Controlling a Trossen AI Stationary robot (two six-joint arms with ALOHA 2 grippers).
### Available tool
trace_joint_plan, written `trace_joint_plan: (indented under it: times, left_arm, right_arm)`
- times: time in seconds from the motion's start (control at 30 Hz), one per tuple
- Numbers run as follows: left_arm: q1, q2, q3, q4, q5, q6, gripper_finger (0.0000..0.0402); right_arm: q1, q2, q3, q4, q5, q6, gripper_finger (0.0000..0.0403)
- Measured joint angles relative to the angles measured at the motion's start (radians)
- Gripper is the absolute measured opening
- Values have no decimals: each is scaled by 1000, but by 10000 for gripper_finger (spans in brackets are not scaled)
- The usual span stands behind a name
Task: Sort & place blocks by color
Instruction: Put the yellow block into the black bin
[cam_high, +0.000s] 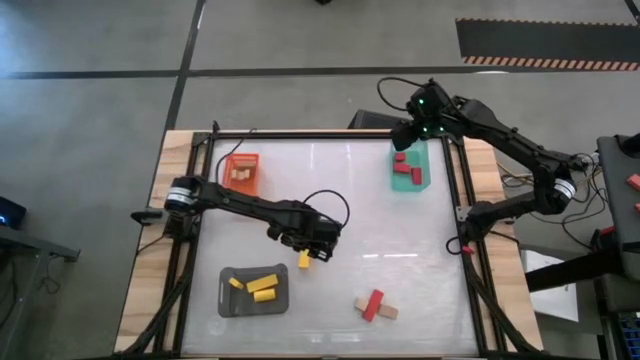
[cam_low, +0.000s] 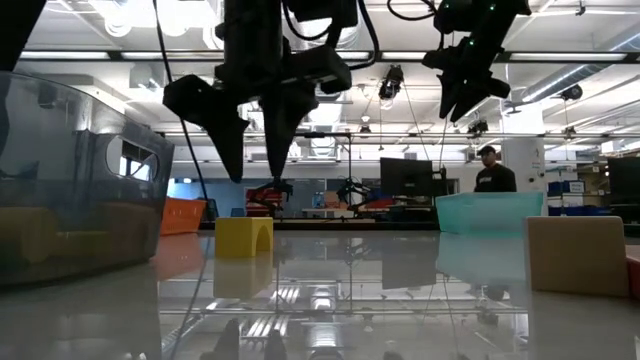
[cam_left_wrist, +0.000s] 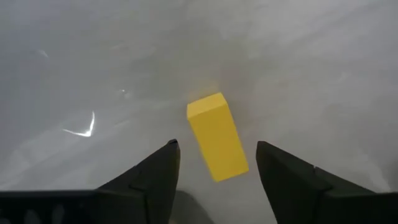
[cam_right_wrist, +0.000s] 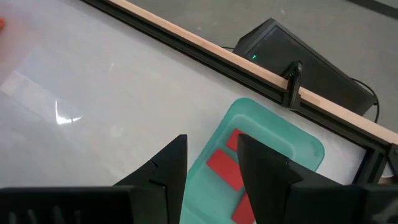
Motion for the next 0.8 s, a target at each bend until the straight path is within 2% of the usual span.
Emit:
trace_joint_plan:
  times: [0.2, 0.47, 0.8]
  left_arm:
    - [-2, 7, -47, 96, 0, -8, 219]
    - [-6, 4, -106, 112, 29, -34, 220]
    - [-9, 4, -171, 230, 34, -35, 220]
  right_arm:
    - [4, 0, 0, -1, -6, -2, 130]
    - [11, 0, 0, -2, -6, -8, 130]
    - [11, 0, 0, -2, -6, -20, 130]
